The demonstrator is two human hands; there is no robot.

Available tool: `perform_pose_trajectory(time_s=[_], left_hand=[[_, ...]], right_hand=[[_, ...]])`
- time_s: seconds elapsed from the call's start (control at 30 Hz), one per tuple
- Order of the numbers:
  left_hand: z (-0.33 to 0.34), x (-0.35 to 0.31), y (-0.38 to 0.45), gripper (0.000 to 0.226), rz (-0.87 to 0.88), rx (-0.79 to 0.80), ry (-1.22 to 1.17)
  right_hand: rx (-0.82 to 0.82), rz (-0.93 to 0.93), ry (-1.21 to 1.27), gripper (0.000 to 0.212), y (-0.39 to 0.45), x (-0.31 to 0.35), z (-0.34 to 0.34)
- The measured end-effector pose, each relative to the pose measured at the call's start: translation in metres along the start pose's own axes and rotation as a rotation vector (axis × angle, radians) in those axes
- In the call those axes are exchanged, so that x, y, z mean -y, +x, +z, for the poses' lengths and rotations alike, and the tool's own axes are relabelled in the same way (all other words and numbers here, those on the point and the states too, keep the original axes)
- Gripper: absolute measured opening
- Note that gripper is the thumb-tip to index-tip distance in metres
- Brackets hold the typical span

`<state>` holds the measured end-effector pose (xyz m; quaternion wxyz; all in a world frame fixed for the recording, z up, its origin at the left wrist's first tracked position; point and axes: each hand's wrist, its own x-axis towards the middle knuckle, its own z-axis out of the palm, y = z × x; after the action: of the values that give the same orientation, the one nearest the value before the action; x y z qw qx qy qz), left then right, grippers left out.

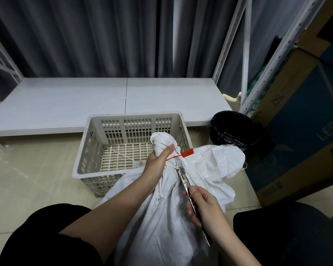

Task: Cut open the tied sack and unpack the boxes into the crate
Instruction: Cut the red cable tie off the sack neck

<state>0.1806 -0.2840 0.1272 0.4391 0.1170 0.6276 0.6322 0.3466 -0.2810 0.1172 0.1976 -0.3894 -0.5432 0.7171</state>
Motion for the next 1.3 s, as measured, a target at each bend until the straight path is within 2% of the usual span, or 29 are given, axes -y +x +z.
perform_pose_trajectory(time_s=[0.2, 0.3, 0.43, 0.47, 0.57, 0.67, 0.73, 0.83, 1.03, 1.17, 1.3], left_hand=[[-0.004, 0.004, 0.001, 0.016, 0.027, 0.031, 0.011], [-0.005, 0.001, -0.001, 0.022, 0.024, 0.044, 0.041], [-0.006, 0.001, 0.000, 0.012, -0.005, 0.085, 0.056], [-0.007, 0.001, 0.001, 0.020, -0.023, 0.093, 0.053], [-0.007, 0.001, 0.005, 0.065, -0.061, 0.081, 0.065], [-0.003, 0.005, 0.010, 0.091, -0.058, 0.045, 0.065], [0.000, 0.014, 0.013, 0.104, -0.050, 0.046, 0.081], [0.003, 0.018, 0.008, 0.103, -0.064, 0.076, 0.066], [0.001, 0.010, 0.004, 0.087, -0.079, 0.051, 0.136], [0.000, 0.009, 0.006, 0.096, -0.117, -0.004, 0.115], [-0.001, 0.009, 0.009, 0.084, -0.102, -0.035, 0.066]], right_hand=[[0.064, -0.038, 0.017, 0.029, 0.005, 0.000, -0.003], [0.043, -0.086, -0.043, 0.030, 0.004, -0.001, -0.003], [-0.003, -0.140, -0.123, 0.032, 0.002, -0.003, 0.002], [-0.006, -0.141, -0.128, 0.032, 0.002, -0.003, 0.003], [-0.029, -0.129, -0.144, 0.034, 0.006, -0.004, 0.006], [-0.068, -0.104, -0.135, 0.035, 0.006, -0.006, 0.011], [-0.064, -0.060, -0.026, 0.035, 0.007, -0.005, 0.017], [-0.040, -0.005, 0.105, 0.034, 0.014, 0.001, 0.024], [-0.018, 0.164, 0.178, 0.042, 0.022, 0.002, 0.024], [0.112, 0.264, 0.347, 0.047, 0.024, 0.004, 0.026], [0.189, 0.274, 0.463, 0.050, 0.020, 0.005, 0.027]])
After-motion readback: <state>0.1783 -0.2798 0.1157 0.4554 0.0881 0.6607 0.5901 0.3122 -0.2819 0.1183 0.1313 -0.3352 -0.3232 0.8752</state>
